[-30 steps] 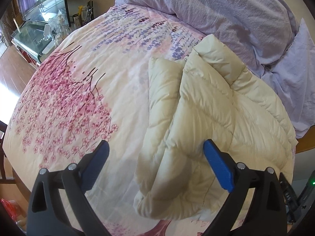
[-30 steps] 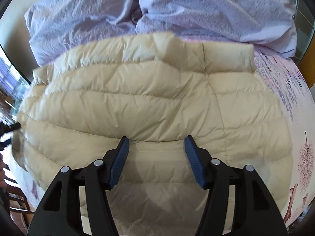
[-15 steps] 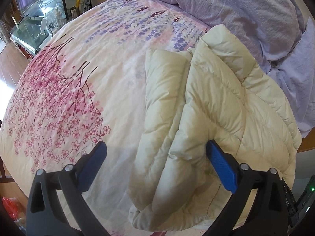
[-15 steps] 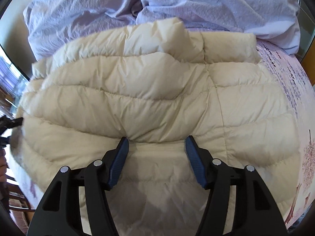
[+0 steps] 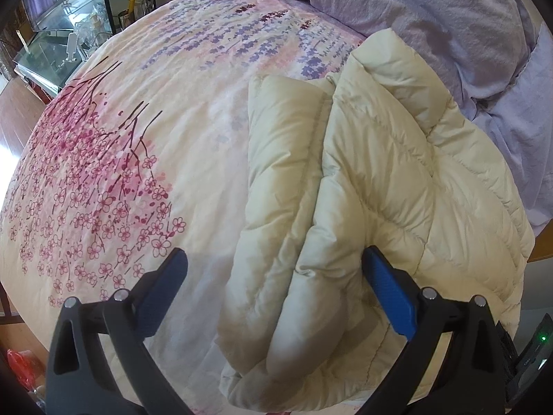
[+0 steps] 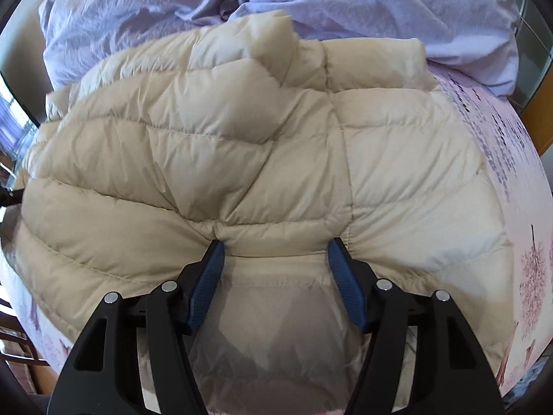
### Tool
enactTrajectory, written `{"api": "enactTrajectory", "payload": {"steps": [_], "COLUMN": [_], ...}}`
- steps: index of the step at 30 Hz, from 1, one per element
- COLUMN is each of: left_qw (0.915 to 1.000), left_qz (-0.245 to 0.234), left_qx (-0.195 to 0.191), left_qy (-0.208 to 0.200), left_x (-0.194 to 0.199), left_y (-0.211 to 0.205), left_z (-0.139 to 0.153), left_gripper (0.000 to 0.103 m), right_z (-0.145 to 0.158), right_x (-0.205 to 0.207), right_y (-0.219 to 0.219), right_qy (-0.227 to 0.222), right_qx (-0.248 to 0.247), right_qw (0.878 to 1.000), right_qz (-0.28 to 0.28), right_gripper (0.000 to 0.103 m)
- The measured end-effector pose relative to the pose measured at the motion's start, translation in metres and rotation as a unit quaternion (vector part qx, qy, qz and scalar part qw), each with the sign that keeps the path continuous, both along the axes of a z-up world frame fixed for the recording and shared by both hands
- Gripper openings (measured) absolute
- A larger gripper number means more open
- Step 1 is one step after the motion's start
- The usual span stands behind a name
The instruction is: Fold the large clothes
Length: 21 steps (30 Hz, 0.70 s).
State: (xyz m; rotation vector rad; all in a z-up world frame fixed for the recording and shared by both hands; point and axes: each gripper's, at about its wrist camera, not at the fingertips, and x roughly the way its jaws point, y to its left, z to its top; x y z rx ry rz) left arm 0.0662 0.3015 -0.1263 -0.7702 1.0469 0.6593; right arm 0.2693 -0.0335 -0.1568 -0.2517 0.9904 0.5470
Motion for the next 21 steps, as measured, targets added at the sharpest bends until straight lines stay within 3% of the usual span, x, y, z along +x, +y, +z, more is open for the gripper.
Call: {"api": "enactTrajectory", "payload": {"steps": [5, 7, 8, 9, 12, 15, 21], "left_qw": [0.9999, 0.9997, 0.9995, 0.9991, 0.9979, 0.9969, 0.9915], "left_qz": [0.009, 0.009, 0.008, 0.003, -0.009, -0.011, -0.015], "left_qx": [-0.006, -0.008, -0.009, -0.01, -0.013, -0.007, -0.006], "left_qy": [-0.009, -0.023, -0.031, -0.041, -0.063, -0.078, -0.129], "left_x": [-0.001, -0.003, -0.004, -0.004, 0.0, 0.003, 0.003], "left_y": [-0.002, -0.004, -0.007, -0.009, -0.016, -0.024, -0.035], "left_z": [-0.004, -0.005, -0.004, -0.002, 0.005, 0.019, 0.057], "left_gripper": [0.1, 0.088, 0.075, 0.056, 0.025, 0.014, 0.012], "right_z": [-0.003, -0.004, -0.004, -0.005, -0.005, -0.005, -0.005], "right_x": [0.001, 0.0, 0.0, -0.001, -0.001, -0.002, -0.003], "right_y": [0.0, 0.0, 0.001, 0.001, 0.003, 0.003, 0.004], "right_qy": [0.003, 0.0, -0.003, -0.005, -0.008, -0.008, -0.007], "right_qx": [0.005, 0.007, 0.007, 0.007, 0.007, 0.007, 0.008], "right_qw": [1.0, 1.0, 1.0, 1.0, 1.0, 1.0, 1.0], "right_qz": [-0.001, -0.002, -0.002, -0.001, -0.001, 0.0, -0.001], "right_gripper": [0.067, 0.067, 0.067, 0.068, 0.068, 0.068, 0.068]}}
